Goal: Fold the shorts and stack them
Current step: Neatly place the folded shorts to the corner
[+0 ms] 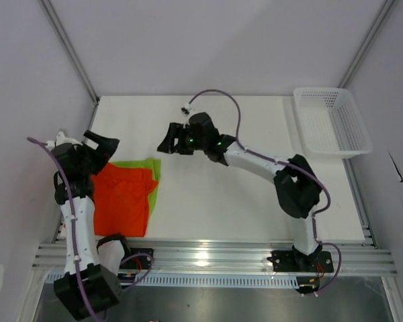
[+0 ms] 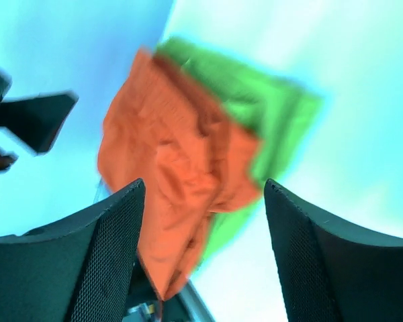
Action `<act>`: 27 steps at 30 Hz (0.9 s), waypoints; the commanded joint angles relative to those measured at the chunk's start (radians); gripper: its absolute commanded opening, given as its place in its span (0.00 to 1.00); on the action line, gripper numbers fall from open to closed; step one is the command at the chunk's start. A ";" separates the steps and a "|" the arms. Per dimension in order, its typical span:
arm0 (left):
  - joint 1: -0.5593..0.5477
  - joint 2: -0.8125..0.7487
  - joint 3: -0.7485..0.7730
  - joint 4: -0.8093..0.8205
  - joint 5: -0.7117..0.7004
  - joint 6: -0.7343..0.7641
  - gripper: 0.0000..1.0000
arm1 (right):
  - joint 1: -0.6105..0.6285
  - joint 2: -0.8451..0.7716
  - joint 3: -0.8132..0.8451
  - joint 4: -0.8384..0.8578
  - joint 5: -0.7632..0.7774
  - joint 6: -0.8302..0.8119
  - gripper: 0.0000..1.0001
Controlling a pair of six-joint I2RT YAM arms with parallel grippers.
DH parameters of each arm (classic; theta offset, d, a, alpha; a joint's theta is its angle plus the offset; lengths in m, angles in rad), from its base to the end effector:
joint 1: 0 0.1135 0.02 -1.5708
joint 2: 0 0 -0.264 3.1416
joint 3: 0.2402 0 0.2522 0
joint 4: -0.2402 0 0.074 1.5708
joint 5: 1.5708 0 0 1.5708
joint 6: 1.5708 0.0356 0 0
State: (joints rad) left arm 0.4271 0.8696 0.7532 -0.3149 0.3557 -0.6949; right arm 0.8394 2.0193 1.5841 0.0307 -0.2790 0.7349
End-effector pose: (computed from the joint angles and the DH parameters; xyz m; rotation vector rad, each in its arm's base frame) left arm 0.1849 0.0705 0.3015 -0.8685 1.8149 -0.5270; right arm 0.3142 0.3648 0.2599 -0.3171 2.1777 1.2411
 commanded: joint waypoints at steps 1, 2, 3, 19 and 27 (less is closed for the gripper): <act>-0.187 -0.009 0.064 -0.053 -0.116 0.009 0.99 | -0.100 -0.129 -0.008 -0.291 0.161 -0.198 0.74; -0.233 0.009 0.078 -0.047 -0.144 0.006 0.99 | -0.150 -0.181 -0.024 -0.342 0.187 -0.218 0.75; -0.273 0.022 0.087 -0.044 -0.171 0.000 0.99 | -0.173 -0.210 -0.041 -0.363 0.217 -0.238 0.78; -0.910 -0.062 -0.155 0.284 -0.598 0.110 0.99 | -0.396 -0.989 -0.788 -0.088 0.530 -0.401 1.00; -0.916 -0.259 -0.391 0.310 -0.633 0.138 0.99 | -0.392 -1.249 -1.099 0.133 0.575 -0.384 1.00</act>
State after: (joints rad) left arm -0.4805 0.6571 0.4000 -0.0753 -0.2333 -0.5983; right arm 0.4438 0.8223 0.5587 0.0154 0.2596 0.3641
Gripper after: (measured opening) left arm 0.991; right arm 0.993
